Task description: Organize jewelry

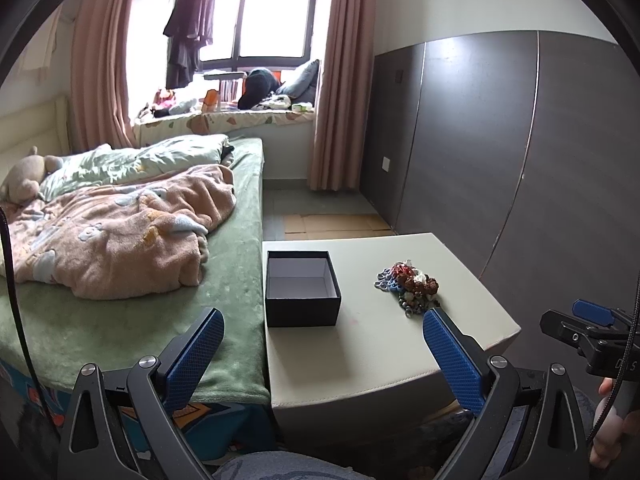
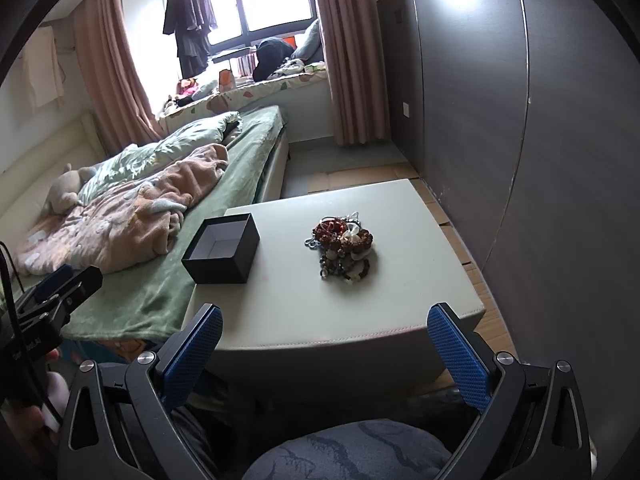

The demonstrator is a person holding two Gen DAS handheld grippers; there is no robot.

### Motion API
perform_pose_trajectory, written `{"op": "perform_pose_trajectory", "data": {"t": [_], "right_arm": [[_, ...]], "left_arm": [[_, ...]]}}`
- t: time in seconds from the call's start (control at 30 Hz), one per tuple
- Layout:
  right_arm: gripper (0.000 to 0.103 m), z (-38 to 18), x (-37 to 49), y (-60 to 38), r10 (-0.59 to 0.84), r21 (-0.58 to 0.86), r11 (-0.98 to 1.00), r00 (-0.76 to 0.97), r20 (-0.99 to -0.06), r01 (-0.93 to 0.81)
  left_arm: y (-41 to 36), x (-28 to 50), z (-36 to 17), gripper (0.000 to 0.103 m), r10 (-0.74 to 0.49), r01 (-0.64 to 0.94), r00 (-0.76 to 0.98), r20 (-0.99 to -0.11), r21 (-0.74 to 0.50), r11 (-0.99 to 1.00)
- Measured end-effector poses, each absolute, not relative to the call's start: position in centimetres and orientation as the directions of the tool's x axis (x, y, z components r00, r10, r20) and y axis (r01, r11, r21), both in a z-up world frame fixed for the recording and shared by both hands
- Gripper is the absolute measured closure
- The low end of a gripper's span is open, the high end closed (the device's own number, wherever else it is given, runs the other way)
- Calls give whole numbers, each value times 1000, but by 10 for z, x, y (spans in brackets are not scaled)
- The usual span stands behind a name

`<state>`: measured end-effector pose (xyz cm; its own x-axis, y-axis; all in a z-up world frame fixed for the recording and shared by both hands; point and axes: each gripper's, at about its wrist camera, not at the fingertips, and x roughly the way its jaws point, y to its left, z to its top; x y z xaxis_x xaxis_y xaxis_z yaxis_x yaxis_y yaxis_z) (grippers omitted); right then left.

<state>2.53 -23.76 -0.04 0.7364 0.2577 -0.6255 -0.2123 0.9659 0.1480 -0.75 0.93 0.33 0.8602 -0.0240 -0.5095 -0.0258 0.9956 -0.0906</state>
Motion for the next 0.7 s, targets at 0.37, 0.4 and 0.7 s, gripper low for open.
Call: {"op": "perform_pose_trajectory", "data": {"t": [0.37,0.4,0.7], "right_arm": [[0,0,26,-239,261,152,965,734,-627,-214],[0,0,27,-240,260,152,965,733,-628,-212],[0,-1,24,-233,231,109,972,745,-625,-210]], "left_arm": [[9,-8,3,3,-21,-28,860,-510,-89,996],[9,-8,3,3,-20,-28,859,-511,-87,996],[6,-7,2,3,-15,-21,859,-511,-66,998]]}}
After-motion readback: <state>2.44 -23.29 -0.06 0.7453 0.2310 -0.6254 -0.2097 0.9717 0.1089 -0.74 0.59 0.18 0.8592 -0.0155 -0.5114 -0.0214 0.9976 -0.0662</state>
